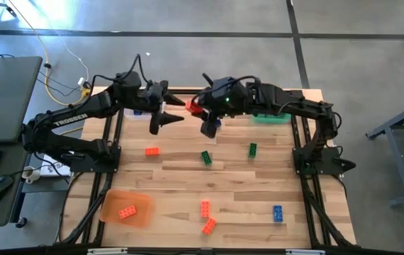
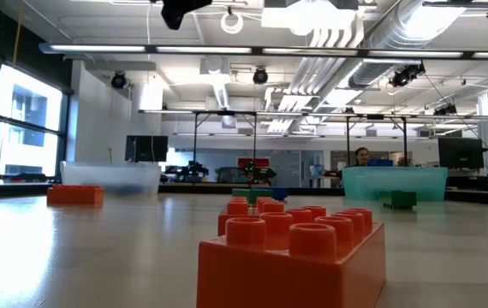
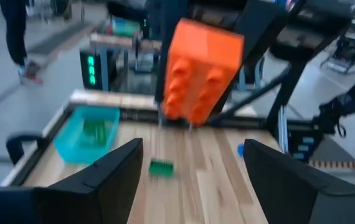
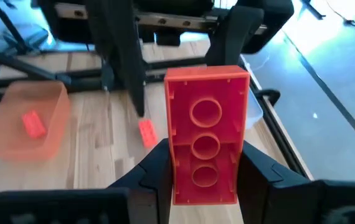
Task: Sort & place blocks by color
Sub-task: Put the orange game piece into the orange bin
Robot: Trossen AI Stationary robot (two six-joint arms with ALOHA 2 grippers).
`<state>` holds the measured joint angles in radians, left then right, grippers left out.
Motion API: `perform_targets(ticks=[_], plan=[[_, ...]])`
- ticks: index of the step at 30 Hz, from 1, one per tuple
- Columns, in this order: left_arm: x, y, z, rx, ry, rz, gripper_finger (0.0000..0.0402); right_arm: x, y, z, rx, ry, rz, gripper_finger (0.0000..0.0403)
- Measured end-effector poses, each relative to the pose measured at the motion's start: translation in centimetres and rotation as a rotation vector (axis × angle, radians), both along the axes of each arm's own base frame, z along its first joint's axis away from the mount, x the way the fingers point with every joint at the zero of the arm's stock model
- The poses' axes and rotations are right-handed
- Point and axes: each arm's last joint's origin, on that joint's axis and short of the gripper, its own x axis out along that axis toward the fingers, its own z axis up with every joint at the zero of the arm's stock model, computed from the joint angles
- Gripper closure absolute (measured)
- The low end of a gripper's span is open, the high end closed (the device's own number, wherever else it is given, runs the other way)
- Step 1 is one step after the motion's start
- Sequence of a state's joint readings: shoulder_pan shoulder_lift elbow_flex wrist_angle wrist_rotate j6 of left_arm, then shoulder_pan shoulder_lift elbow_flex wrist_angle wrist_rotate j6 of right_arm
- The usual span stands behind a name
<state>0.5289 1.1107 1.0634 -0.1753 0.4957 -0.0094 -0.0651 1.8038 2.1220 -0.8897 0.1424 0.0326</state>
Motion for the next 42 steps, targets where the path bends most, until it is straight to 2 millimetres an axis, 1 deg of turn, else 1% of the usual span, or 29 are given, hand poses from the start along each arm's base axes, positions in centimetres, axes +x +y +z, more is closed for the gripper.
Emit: perform_targets(ticks=[7,14,24,26,28,34,35,42], plan=[[0.2,0.1,1.2,0.042,-0.108,0.013,0.0135,0.1,-1.2,0.3,0.025,-0.042,0.023,0.0299],[0.2,0.2,1.8,0.07,-0.168,0.038,0.0135,0.7,-1.2,0.7,0.041,-0.126,0.068,0.0299],[0.2,0.3,2.3,0.099,-0.214,0.06,0.0138,1.9,-1.3,0.0,0.039,-0.16,0.081,0.0299],[0.2,0.3,2.3,0.107,-0.213,0.057,0.0151,2.0,-1.3,-0.1,0.041,-0.156,0.084,0.0299],[0.2,0.3,2.3,0.107,-0.212,0.053,0.0174,2.2,-1.4,-0.3,0.04,-0.156,0.082,0.0299],[0.3,0.3,2.2,0.141,-0.209,0.041,0.0283,2.4,-1.5,-0.5,0.037,-0.149,0.066,0.0299],[0.2,0.2,2.3,0.142,-0.209,0.04,0.0293,2.4,-1.5,-0.5,0.038,-0.149,0.068,0.0299],[0.2,0.2,2.1,0.133,-0.189,0.045,0.0293,2.4,-1.5,-0.5,0.039,-0.144,0.074,0.0299]])
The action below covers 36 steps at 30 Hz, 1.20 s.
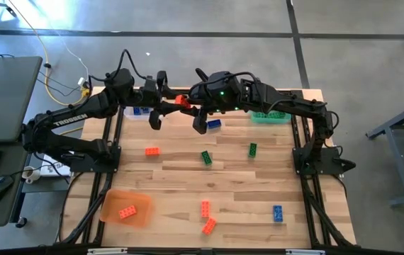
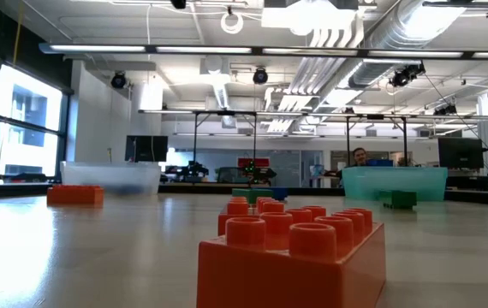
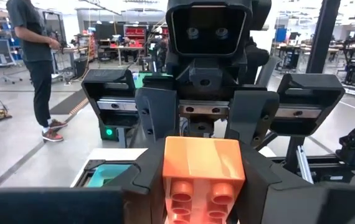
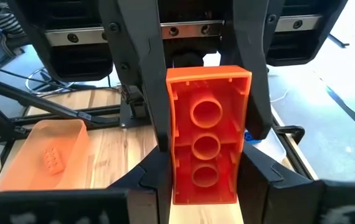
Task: Sort & place blocks by color
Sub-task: Put the orange game piece into the orange bin
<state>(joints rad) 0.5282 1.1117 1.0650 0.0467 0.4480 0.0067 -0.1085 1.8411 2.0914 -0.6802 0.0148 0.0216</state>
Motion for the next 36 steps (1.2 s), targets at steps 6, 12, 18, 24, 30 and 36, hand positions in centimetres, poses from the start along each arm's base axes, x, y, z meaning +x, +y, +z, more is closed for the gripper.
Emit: perform_targets(ticks=[6,12,18,24,30,36], plan=[[0.0,0.1,-0.7,-0.053,0.061,0.014,0.0293,0.0,0.1,-0.3,0.001,0.024,-0.002,0.0197],[-0.9,-0.5,-1.4,-0.119,0.168,0.019,0.0293,-0.1,0.3,-0.5,0.052,0.045,-0.012,0.0122],[-2.5,-2.0,-2.3,-0.179,0.312,-0.009,0.0293,-0.3,0.2,-0.6,0.1,0.06,-0.046,0.0114],[-4.2,-4.2,-3.1,-0.229,0.464,-0.071,0.0293,-0.3,0.2,-0.6,0.116,0.06,-0.055,0.0113],[-5.9,-6.6,-3.8,-0.271,0.602,-0.151,0.0293,-0.5,0.0,-0.9,0.126,0.08,-0.142,0.0112],[-6.9,-8.9,-4.4,-0.31,0.727,-0.237,0.0293,-0.7,0.0,-1.2,0.155,0.117,-0.196,0.0112]])
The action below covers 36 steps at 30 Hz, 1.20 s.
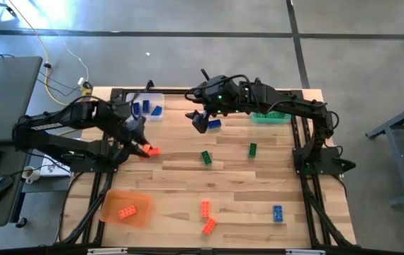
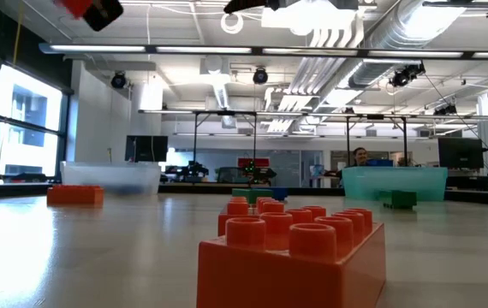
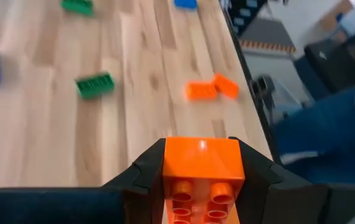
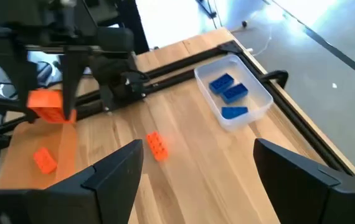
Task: Sort & place blocks by color
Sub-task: Put the orange game piece into the orange bin
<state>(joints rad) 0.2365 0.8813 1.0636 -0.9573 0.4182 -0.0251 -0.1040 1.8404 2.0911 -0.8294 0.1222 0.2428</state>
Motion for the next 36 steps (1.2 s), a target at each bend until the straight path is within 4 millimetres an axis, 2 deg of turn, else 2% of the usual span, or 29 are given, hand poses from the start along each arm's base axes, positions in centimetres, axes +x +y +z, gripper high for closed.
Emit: perform_targets(ticks=[16,26,36], plan=[[-1.5,-5.7,-1.6,-0.139,0.371,0.081,0.0293,-0.8,0.1,-1.1,0.033,0.14,-0.013,0.0112],[-0.5,-10.5,-3.5,-0.141,0.583,0.086,0.0293,-1.0,0.1,-1.3,0.034,0.172,-0.011,0.0112],[0.7,-15.3,-6.5,-0.062,0.777,0.104,0.0293,-1.0,0.1,-1.3,0.02,0.175,0.002,0.0112]])
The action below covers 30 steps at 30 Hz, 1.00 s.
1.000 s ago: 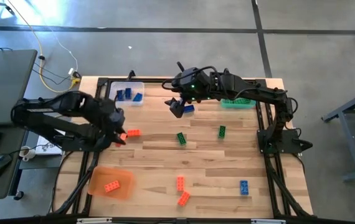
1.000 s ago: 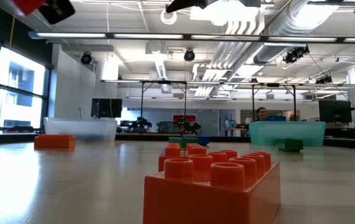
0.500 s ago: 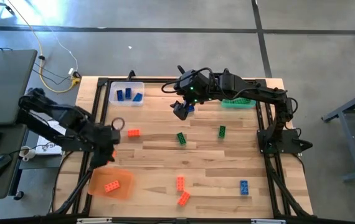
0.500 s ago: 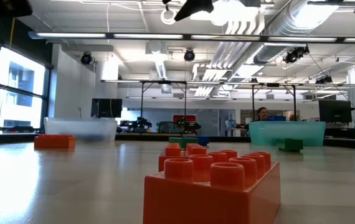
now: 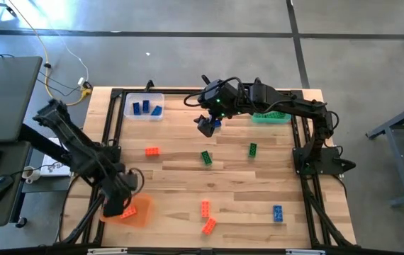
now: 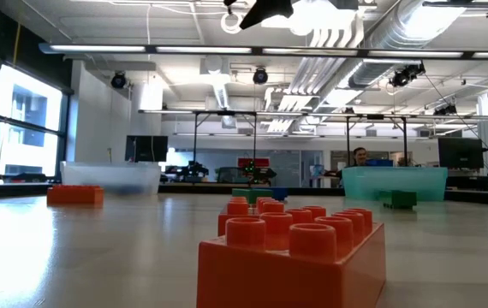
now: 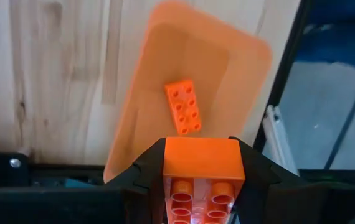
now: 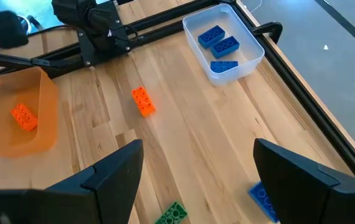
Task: Sort & place blocks by color
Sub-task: Put the orange game piece into the orange bin
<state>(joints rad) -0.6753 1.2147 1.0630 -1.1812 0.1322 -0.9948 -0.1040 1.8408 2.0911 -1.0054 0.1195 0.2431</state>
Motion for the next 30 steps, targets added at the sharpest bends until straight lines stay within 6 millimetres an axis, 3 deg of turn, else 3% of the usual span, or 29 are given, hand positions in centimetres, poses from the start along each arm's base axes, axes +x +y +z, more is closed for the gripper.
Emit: perform_targets(ticks=[11,21,30], plan=[[2.3,-3.7,-3.9,0.062,0.073,-0.025,0.0288,0.0,0.1,0.0,-0.001,0.003,0.033,0.0112],[3.8,-4.6,-7.2,0.187,0.153,0.007,0.0287,0.0,0.1,0.0,0.018,0.0,0.054,0.0112],[3.8,-4.6,-8.9,0.274,0.268,-0.011,0.0285,0.0,0.2,0.0,0.019,0.002,0.08,0.0112]])
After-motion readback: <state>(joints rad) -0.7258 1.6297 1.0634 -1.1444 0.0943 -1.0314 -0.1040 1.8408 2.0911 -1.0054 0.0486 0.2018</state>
